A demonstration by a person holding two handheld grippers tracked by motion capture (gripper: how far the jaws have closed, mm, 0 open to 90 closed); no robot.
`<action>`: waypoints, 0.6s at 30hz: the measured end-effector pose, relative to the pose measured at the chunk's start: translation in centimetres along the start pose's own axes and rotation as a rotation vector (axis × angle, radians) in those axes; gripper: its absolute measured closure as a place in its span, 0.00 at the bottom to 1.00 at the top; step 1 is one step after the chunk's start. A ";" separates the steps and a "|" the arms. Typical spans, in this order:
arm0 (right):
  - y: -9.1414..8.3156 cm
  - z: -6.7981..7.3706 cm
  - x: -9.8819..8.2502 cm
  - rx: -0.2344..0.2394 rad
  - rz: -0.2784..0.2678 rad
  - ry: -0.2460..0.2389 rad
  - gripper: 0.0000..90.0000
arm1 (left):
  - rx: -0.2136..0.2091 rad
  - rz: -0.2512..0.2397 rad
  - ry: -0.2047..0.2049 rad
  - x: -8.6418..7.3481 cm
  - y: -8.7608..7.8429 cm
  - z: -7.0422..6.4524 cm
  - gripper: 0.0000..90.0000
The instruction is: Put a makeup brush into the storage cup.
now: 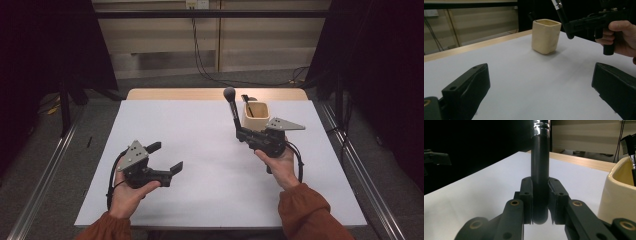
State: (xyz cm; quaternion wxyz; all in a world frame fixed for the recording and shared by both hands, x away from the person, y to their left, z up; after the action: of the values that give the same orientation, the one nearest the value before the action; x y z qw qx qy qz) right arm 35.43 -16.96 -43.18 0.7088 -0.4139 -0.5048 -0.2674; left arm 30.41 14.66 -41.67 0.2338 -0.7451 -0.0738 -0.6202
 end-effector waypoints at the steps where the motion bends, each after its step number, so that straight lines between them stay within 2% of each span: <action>1: -0.2 0.1 -0.1 0.004 -0.001 -0.001 0.84 | -0.006 -0.004 0.000 0.2 0.3 -0.1 0.02; 7: -0.6 0.2 -0.7 0.008 0.011 -0.003 0.84 | -0.040 0.013 0.024 1.2 2.2 -0.5 0.02; 14: -1.1 0.7 -0.7 0.020 0.001 -0.007 0.84 | -0.076 -0.015 0.017 2.6 4.2 -0.8 0.03; 18: -1.4 1.0 -1.0 0.028 0.004 -0.013 0.84 | -0.089 -0.022 0.033 3.6 5.6 -1.0 0.05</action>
State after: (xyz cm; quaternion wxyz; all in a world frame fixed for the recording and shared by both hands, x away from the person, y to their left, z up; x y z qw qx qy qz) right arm 33.43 -16.88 -43.51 0.7117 -0.4067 -0.5122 -0.2563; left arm 32.50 8.64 -39.49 0.1948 -0.7436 -0.0506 -0.6376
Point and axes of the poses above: each handheld gripper's, and its own axes: y roughly forward along the jaws, x roughly out of its top, z roughly to its left, the point moved 4 cm from there along y, roughly forward along the jaws, and after that the axes turned 13 degrees about -x, right-handed, at the moved point
